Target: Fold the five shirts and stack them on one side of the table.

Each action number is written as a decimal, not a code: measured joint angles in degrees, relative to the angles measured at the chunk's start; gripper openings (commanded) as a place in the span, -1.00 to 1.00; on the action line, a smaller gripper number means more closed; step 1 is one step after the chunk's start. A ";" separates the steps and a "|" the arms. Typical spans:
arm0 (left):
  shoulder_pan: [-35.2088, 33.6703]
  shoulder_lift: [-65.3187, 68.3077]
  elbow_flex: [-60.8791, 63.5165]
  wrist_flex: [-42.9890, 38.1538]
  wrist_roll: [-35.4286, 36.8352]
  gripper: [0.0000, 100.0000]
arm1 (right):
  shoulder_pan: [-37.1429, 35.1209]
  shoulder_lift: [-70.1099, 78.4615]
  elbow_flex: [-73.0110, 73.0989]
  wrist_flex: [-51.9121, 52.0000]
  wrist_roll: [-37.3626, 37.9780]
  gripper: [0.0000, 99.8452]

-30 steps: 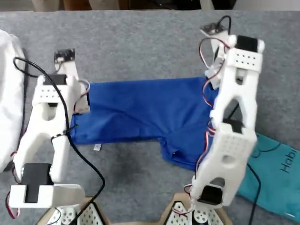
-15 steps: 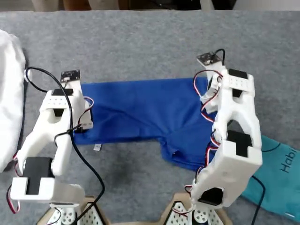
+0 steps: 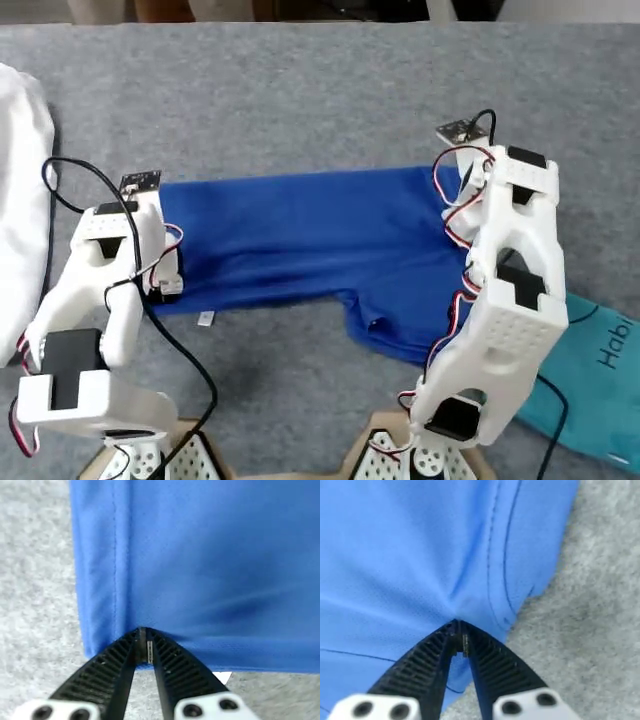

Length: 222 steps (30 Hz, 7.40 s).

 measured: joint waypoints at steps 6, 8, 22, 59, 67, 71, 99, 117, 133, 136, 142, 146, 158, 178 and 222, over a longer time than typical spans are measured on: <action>0.35 0.18 -4.22 2.20 -0.18 -0.96 | -2.20 -3.25 -0.18 0.97 2.37 -0.99; 1.85 0.18 -8.35 5.27 -0.18 -0.96 | -3.08 -6.24 -0.18 0.97 2.55 -0.99; 4.48 5.89 -33.85 6.95 4.92 -0.96 | -5.45 -13.45 -6.33 1.32 -0.70 -0.99; -2.99 26.37 -53.80 8.62 3.78 -0.96 | -5.80 17.76 -67.87 31.82 3.25 -0.98; -2.99 26.37 -47.65 2.02 3.78 -0.96 | -7.47 -11.78 -34.20 31.47 11.16 -0.98; -2.99 26.37 -39.82 -8.26 4.66 -0.96 | -7.56 -27.34 -13.71 25.67 16.79 -0.98; -4.31 26.20 -37.80 -14.42 7.03 -0.96 | -20.40 -66.11 59.96 3.52 32.00 -0.66; -4.40 26.20 -37.01 -14.86 7.03 -0.96 | -28.22 -66.20 71.21 -13.45 25.41 -0.85; -4.40 26.20 -37.01 -14.86 7.03 -0.96 | -28.22 -66.29 71.21 -15.12 24.70 -0.99; -4.40 26.20 -37.01 -14.86 7.12 -0.96 | -28.22 -66.29 71.21 -15.21 24.26 -0.99; -4.40 26.20 -37.01 -14.86 7.12 -0.96 | -30.86 -66.29 71.12 -14.68 22.24 -0.99; -4.40 26.20 -37.01 -14.86 7.12 -0.96 | -34.55 -66.29 68.40 -12.66 19.60 -0.99; -4.48 26.20 -37.01 -14.86 6.77 -0.96 | -36.04 -66.29 65.49 -12.22 18.55 -0.99; -4.48 26.20 -37.01 -14.86 6.59 -0.96 | -35.96 -66.46 64.26 -2.73 17.14 -0.53; -4.48 26.20 -37.01 -14.86 6.59 -0.96 | -27.96 -59.78 70.95 -9.67 24.44 -0.98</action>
